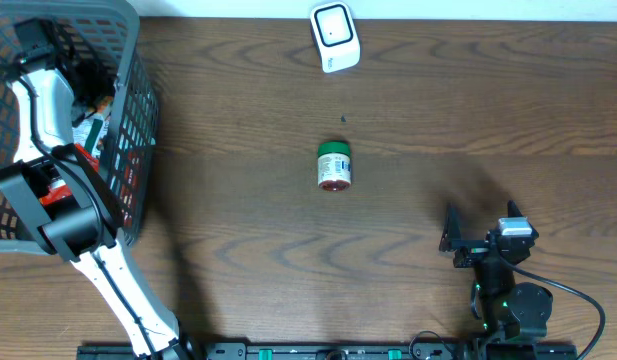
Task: Scan the item barcode
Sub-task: 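Reach into the basket and grasp the orange Kleenex tissue pack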
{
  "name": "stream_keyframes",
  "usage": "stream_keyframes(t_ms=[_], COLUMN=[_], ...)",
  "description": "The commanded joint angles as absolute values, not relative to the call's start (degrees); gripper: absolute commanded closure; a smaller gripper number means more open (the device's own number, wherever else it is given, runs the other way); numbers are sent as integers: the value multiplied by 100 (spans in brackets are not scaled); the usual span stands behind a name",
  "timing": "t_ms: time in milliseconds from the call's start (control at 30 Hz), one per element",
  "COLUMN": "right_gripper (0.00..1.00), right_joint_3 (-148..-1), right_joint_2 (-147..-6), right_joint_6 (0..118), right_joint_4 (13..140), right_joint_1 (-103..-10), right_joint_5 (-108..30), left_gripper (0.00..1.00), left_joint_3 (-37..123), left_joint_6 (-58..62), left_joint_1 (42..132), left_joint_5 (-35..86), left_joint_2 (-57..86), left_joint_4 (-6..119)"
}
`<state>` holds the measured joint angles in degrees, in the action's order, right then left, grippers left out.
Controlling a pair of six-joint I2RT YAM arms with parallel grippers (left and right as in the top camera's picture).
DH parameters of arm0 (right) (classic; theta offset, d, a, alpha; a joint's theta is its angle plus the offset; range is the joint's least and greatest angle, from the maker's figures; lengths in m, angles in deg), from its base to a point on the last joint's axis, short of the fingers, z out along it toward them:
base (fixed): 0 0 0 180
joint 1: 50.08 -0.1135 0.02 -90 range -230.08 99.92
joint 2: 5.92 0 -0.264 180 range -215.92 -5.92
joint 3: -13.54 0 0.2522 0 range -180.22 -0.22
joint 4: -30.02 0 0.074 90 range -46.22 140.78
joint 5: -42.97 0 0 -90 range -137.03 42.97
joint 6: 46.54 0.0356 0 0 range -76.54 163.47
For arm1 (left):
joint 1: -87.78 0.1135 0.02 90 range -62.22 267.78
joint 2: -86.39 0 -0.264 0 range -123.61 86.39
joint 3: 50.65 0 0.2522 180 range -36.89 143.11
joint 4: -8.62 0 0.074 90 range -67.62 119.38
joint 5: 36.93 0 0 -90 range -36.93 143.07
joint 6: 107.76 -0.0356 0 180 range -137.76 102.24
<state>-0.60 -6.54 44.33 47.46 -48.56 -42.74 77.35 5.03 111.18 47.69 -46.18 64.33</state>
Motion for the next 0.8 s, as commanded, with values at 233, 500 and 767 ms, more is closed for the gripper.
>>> stream_keyframes(t_ms=[233,500,767], right_gripper=[1,1,1], right_joint_3=[-51,-51,-51], right_joint_2=[-630,-630,-630], right_joint_6=[4512,4512,4512], right_joint_4=[4768,4768,4768], right_joint_1=[-4867,-4867,-4867], right_joint_5=[-4246,-4246,-4246], left_gripper=[65,44,32], left_joint_3=[7772,7772,7632], left_joint_6=[653,653,656], left_joint_1=[11089,11155,11151], left_joint_5=[4887,4889,4915], left_joint_2=[-4979,-4764,-4773], left_joint_4=[6560,6862,6807])
